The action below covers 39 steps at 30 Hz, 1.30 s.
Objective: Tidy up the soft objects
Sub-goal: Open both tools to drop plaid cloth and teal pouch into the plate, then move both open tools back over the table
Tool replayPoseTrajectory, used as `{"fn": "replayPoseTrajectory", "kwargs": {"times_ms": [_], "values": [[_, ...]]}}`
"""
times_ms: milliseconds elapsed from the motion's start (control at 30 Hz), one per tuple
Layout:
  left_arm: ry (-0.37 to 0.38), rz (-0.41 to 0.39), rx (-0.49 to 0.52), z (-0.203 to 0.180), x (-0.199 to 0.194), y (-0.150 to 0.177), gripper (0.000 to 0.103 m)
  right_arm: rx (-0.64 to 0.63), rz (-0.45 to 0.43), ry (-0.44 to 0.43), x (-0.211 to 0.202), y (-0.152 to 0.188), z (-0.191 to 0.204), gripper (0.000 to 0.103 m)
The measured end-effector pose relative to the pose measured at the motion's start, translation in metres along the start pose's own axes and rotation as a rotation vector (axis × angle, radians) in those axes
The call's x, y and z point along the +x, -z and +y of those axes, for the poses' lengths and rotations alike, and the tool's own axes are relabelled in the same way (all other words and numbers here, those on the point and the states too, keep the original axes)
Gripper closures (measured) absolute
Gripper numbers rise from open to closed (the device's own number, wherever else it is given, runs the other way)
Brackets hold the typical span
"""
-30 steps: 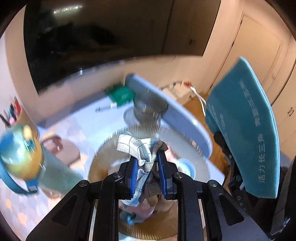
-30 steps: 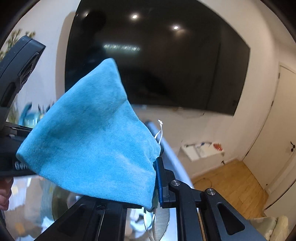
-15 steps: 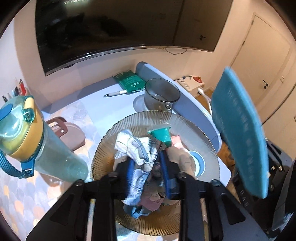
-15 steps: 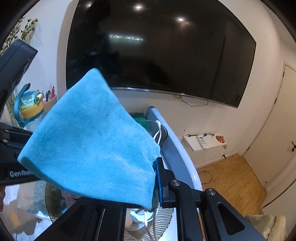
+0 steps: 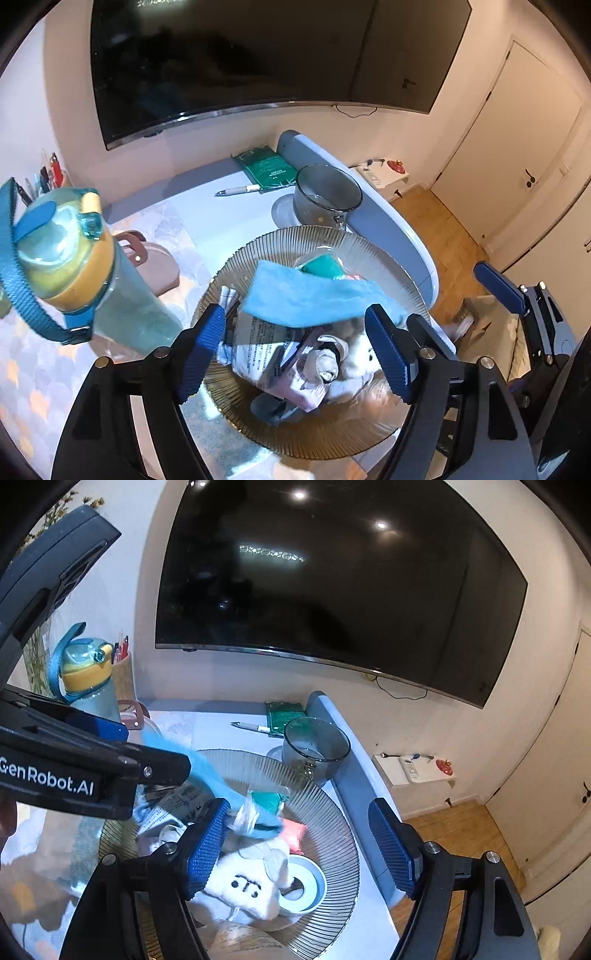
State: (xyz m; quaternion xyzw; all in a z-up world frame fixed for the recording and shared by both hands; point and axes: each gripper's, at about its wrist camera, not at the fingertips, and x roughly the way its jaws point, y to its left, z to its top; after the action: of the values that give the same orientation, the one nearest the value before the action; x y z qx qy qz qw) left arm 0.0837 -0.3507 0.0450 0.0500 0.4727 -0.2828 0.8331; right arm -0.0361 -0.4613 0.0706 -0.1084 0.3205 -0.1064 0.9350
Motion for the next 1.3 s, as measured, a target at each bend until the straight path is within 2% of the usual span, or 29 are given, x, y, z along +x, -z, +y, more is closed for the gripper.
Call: {"fn": "replayPoseTrajectory", "kwargs": {"times_ms": [233,367,467,600,733,767,900,1000,1067,1133,1200,1233,1300], "values": [[0.022,-0.046,-0.009,0.009,-0.033,0.002,0.026,0.017,-0.051,0.023,-0.027,-0.014,0.005,0.027],[0.012,-0.124,-0.022,0.027,-0.076,0.003,0.026,0.042,-0.124,-0.011,-0.054,-0.038,0.015,0.024],[-0.024,-0.196,-0.050,0.051,-0.116,0.007,0.023,0.027,-0.196,-0.050,-0.075,-0.058,0.034,0.017],[-0.088,-0.275,-0.101,0.090,-0.166,0.017,0.022,-0.034,-0.299,-0.135,-0.106,-0.087,0.084,0.016],[-0.202,-0.324,-0.162,0.140,-0.206,0.041,0.021,-0.048,-0.343,-0.245,-0.127,-0.105,0.134,0.012],[-0.218,-0.327,-0.187,0.152,-0.213,0.049,0.018,-0.041,-0.341,-0.293,-0.130,-0.108,0.150,0.012],[-0.303,-0.291,-0.294,0.205,-0.219,0.093,0.010,-0.014,-0.279,-0.404,-0.122,-0.103,0.200,0.012],[-0.387,-0.206,-0.364,0.239,-0.198,0.134,0.010,0.029,-0.174,-0.457,-0.101,-0.086,0.239,0.009],[-0.441,-0.210,-0.417,0.259,-0.176,0.168,0.010,0.061,-0.091,-0.481,-0.079,-0.065,0.263,0.009],[-0.494,-0.207,-0.467,0.272,-0.150,0.199,0.010,0.114,0.015,-0.458,-0.049,-0.033,0.288,0.009],[-0.496,-0.130,-0.533,0.288,-0.122,0.232,0.010,0.078,0.125,-0.395,-0.016,0.001,0.317,0.009],[-0.484,-0.090,-0.575,0.295,-0.109,0.246,0.010,0.038,0.155,-0.371,-0.006,0.014,0.328,0.009],[-0.470,-0.078,-0.623,0.301,-0.096,0.267,0.010,-0.043,0.154,-0.346,0.001,0.035,0.341,0.009]]}}
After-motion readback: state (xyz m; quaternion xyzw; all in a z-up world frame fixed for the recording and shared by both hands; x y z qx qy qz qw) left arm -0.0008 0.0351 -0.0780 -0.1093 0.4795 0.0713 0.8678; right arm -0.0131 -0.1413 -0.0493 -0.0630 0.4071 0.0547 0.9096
